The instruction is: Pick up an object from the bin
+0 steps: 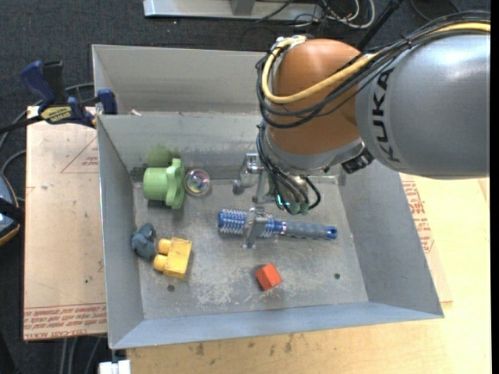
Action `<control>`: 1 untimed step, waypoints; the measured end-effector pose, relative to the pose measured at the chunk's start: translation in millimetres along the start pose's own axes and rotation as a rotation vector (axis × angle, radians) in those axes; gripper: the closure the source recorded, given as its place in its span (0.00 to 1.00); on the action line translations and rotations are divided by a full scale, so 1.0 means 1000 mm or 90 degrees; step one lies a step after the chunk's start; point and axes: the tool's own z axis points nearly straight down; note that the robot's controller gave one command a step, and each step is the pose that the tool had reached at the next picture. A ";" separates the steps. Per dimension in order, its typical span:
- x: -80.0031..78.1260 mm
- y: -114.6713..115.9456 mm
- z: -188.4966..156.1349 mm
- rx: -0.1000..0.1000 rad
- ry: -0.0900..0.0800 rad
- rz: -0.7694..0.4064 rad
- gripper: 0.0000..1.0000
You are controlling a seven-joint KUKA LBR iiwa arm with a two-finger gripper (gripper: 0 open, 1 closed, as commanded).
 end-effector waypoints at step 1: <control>-0.021 -0.035 0.132 0.001 -0.001 -0.067 0.00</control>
Offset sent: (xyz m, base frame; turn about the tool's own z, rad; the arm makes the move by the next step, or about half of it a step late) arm 0.0211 -0.0338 -0.1278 -0.1074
